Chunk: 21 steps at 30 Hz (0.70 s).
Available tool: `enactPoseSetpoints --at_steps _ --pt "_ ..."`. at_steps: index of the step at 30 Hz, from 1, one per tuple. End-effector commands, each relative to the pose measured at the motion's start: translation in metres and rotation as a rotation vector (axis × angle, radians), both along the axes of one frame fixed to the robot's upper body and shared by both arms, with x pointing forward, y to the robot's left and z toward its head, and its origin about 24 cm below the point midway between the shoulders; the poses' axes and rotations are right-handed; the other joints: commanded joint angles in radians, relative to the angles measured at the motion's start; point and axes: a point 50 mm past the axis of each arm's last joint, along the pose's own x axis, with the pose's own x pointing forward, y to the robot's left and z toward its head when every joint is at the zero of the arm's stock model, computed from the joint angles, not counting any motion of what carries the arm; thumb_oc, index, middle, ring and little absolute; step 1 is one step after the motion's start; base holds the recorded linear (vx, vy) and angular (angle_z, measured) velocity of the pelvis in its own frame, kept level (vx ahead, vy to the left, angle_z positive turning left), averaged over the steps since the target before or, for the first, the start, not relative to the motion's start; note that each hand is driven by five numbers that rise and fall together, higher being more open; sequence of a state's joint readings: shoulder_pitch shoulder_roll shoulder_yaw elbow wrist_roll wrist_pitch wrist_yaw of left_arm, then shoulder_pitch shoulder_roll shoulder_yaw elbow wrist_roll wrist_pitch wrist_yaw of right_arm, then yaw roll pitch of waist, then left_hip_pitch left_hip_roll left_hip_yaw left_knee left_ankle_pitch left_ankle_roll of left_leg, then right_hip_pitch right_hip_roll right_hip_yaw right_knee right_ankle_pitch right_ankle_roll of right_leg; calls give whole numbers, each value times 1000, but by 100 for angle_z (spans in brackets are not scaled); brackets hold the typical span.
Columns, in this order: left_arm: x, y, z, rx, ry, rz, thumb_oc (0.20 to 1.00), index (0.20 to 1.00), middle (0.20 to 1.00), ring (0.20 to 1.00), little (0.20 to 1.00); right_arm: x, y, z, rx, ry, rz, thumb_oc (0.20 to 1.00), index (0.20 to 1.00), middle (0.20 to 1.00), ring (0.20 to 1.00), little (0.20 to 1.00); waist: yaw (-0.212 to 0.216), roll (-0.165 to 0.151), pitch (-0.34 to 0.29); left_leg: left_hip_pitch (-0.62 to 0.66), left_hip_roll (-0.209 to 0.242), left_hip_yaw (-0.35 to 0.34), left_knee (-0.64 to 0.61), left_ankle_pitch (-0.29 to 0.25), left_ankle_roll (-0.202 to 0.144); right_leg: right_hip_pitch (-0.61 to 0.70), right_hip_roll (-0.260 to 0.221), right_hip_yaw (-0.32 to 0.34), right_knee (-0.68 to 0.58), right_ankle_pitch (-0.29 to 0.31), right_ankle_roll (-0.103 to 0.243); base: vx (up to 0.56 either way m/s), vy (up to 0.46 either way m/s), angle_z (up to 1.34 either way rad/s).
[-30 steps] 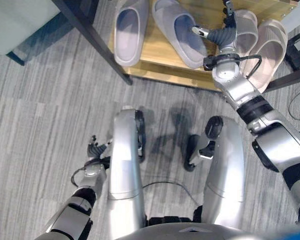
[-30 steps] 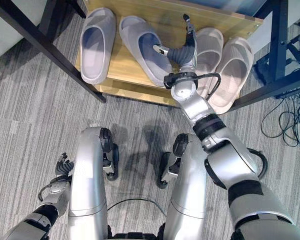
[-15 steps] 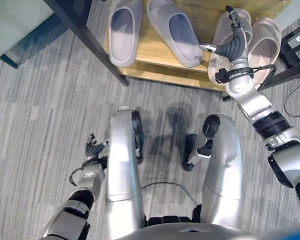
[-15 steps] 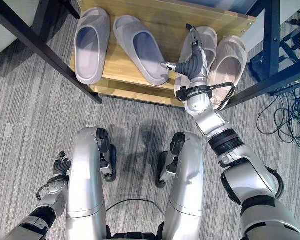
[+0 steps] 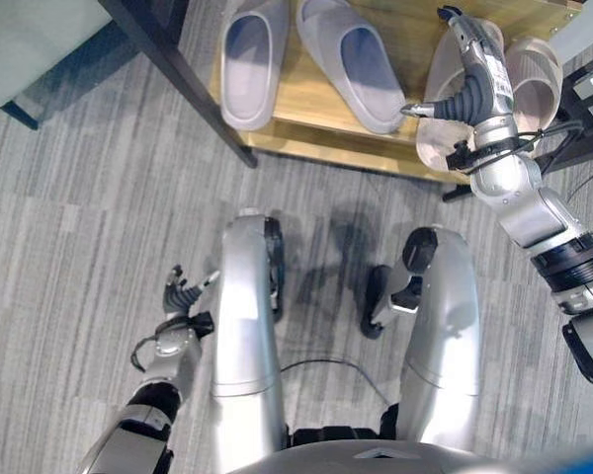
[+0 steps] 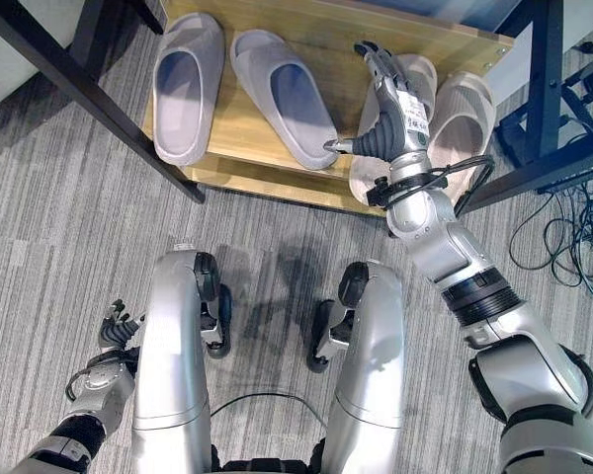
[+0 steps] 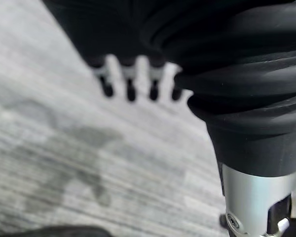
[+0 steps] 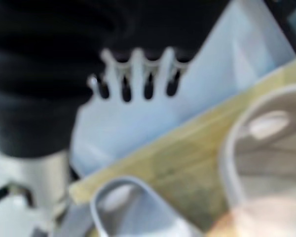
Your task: Arrange the slippers neatly on the shoe rack.
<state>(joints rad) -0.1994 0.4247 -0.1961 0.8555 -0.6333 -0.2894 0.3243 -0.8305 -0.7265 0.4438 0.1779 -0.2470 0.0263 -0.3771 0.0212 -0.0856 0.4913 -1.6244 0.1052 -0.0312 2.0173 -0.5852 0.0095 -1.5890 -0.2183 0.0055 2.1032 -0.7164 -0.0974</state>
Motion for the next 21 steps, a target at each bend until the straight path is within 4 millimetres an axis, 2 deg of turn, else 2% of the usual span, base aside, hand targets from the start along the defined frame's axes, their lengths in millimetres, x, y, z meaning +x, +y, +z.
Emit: enactPoseSetpoints --at_steps 1,13,16,18,21 --pt "-15 8 -3 42 12 -14 1000 1000 1000 1000 1000 -13 5 26 -56 -106 44 1000 1000 1000 1000 1000 29 -11 29 54 -28 -72 63 -175 37 19 30 175 -11 2 -3 0 0 0" --pt "-20 11 -3 45 10 -26 1000 1000 1000 1000 1000 -31 17 31 -385 -90 98 1000 1000 1000 1000 1000 37 -10 29 54 -32 -82 70 -172 27 19 29 168 -6 0 3 0 0 0" --pt "-21 13 -2 50 9 -37 1000 1000 1000 1000 1000 -34 28 32 -535 -67 134 1000 1000 1000 1000 1000 48 -10 29 54 -33 -89 73 -170 23 19 27 166 -4 2 7 -3 3 2" --pt "-21 13 -2 46 7 -37 1000 1000 1000 1000 1000 -34 32 33 -565 -54 155 1000 1000 1000 1000 1000 47 -8 29 54 -33 -90 74 -170 21 19 26 167 -4 2 8 0 0 0" --pt "-20 14 -1 45 1 -58 1000 1000 1000 1000 1000 -28 46 25 -624 76 253 1000 1000 1000 1000 1000 59 -7 29 54 -34 -93 72 -165 16 19 26 170 -3 6 12 2 6 2"
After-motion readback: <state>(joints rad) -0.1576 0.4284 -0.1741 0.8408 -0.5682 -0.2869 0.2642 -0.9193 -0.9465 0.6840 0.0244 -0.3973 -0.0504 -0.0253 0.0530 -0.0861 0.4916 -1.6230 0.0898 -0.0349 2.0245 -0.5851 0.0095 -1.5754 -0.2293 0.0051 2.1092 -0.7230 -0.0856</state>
